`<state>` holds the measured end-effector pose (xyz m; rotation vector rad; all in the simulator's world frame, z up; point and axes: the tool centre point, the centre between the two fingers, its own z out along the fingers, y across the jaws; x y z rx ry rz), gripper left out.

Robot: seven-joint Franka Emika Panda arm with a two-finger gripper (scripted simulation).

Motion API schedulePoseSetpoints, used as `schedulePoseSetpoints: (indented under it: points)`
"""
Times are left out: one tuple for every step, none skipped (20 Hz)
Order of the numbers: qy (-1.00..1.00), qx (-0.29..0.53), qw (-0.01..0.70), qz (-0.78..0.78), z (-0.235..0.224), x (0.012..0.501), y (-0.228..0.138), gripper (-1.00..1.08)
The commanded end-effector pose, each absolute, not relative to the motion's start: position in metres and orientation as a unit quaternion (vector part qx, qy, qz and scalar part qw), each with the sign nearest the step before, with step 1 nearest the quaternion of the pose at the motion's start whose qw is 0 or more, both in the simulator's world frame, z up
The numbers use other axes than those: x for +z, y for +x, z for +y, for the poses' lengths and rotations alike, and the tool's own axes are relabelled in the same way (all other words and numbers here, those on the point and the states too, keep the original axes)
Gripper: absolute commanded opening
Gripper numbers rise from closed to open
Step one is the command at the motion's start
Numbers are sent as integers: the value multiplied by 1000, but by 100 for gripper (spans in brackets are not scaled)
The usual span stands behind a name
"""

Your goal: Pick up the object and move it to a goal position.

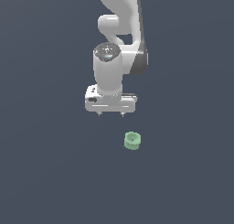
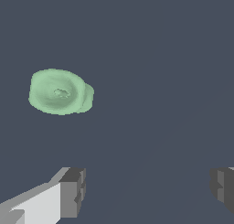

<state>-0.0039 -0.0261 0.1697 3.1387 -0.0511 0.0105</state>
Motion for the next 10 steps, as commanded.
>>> schedulePoseSetpoints:
  points:
    - [1000,3,1,-16,-26,170,-4,100]
    - [1000,3,1,-16,-25,170,-4,100]
    - [1000,2,1,-16,-23,169,-4,100]
    - [1000,1,0,-15,-20,168,-5,100]
    - [1000,-1,-1,-13,-16,167,-5,100]
    - [1000,-3,-3,-12,-10,166,-6,100]
    - [1000,-6,-4,-10,-4,164,-8,100]
    - [1000,-8,-6,-9,1,163,-9,100]
    - [1000,-10,-7,-8,5,162,-9,100]
    - [1000,-11,-7,-7,8,161,-10,100]
